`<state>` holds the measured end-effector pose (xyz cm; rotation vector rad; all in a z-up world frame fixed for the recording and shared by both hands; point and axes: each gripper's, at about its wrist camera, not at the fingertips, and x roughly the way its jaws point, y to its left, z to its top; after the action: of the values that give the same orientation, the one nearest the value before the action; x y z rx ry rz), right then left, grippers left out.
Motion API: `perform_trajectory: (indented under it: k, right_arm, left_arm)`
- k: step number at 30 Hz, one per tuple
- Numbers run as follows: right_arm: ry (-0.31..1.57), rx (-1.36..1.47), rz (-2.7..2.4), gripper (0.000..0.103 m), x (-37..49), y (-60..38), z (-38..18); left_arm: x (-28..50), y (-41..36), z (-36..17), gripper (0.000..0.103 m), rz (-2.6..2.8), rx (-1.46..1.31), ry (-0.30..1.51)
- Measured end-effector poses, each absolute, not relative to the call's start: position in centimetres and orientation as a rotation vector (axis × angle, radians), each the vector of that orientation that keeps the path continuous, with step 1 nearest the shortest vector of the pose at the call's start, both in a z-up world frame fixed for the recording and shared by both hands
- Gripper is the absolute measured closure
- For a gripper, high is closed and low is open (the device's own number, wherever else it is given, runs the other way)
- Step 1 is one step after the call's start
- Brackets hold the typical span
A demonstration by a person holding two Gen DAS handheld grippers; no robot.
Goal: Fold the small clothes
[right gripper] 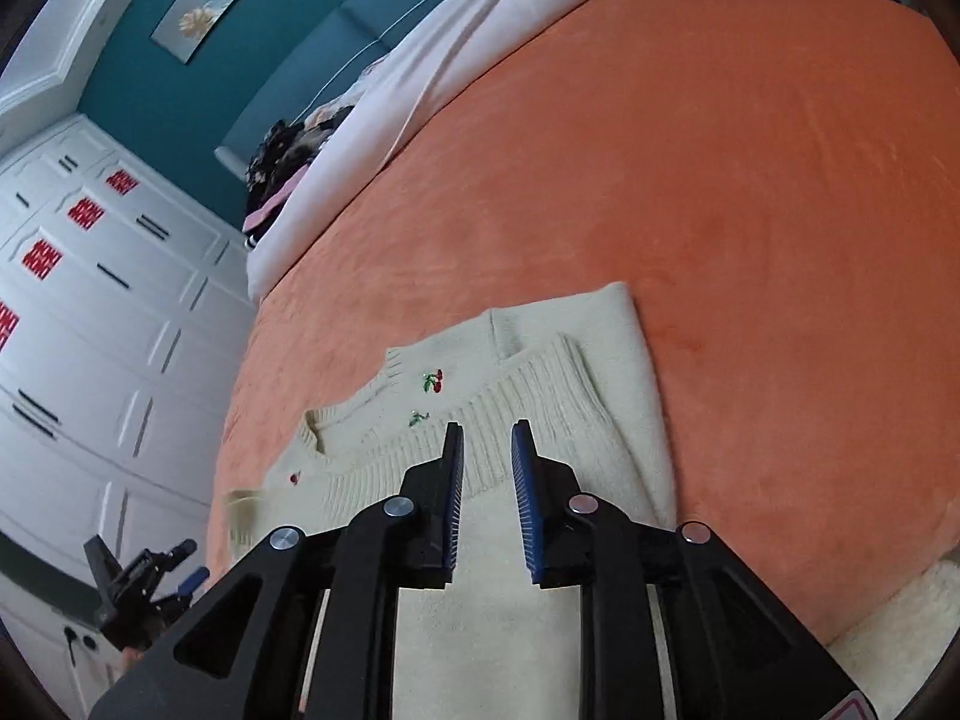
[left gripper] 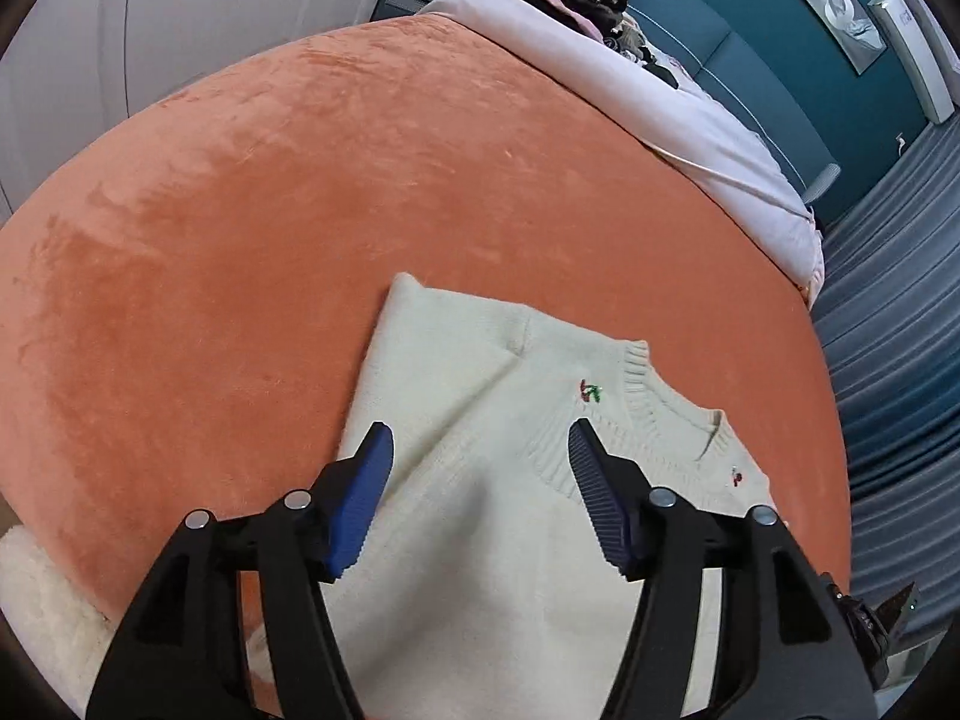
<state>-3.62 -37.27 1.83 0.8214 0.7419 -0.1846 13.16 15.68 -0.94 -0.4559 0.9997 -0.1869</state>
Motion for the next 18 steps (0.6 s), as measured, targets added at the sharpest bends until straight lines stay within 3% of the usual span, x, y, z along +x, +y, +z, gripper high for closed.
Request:
perform_trajectory:
  k: [2,3,8,11,14,15,16,17,18]
  right_arm:
    - [0.703,0.807,-0.208,0.044,-4.6,-36.5,2.1]
    - [0.696,0.771,-0.22,0.039,-4.8,-36.2,2.2]
    - [0.801,0.554,-0.243,0.035,-2.7,-35.9,1.6]
    - [0.873,0.507,-0.242,0.031,-1.9,-36.0,0.2]
    - [0.956,0.458,-0.275,0.031,-0.9,-35.6,-1.6]
    - [0.973,0.446,-0.281,0.032,-0.6,-35.5,-1.9]
    - [0.975,0.442,-0.275,0.044,-0.6,-35.4,-2.0]
    - [0.973,0.445,-0.259,0.075,-0.8,-35.2,-1.8]
    - [0.975,0.455,-0.237,0.093,-0.9,-35.1,-1.7]
  left_arm:
    - [11.9,16.0,-0.9,0.028,-0.218,-0.471,0.97]
    - [11.6,16.4,-1.1,0.016,-0.213,-0.45,0.958]
    - [13.2,14.5,-2.2,0.013,-0.205,-0.332,0.955]
    - [16.1,13.3,-4.5,0.014,-0.211,-0.332,1.064]
    - [17.5,12.4,-5.9,0.032,-0.201,-0.309,1.121]
    - [17.6,12.1,-5.8,0.051,-0.21,-0.281,1.121]
    - [17.6,11.8,-5.7,0.073,-0.227,-0.258,1.126]
    - [17.6,11.8,-5.6,0.084,-0.246,-0.254,1.13]
    - [17.4,12.0,-5.1,0.091,-0.255,-0.263,1.129]
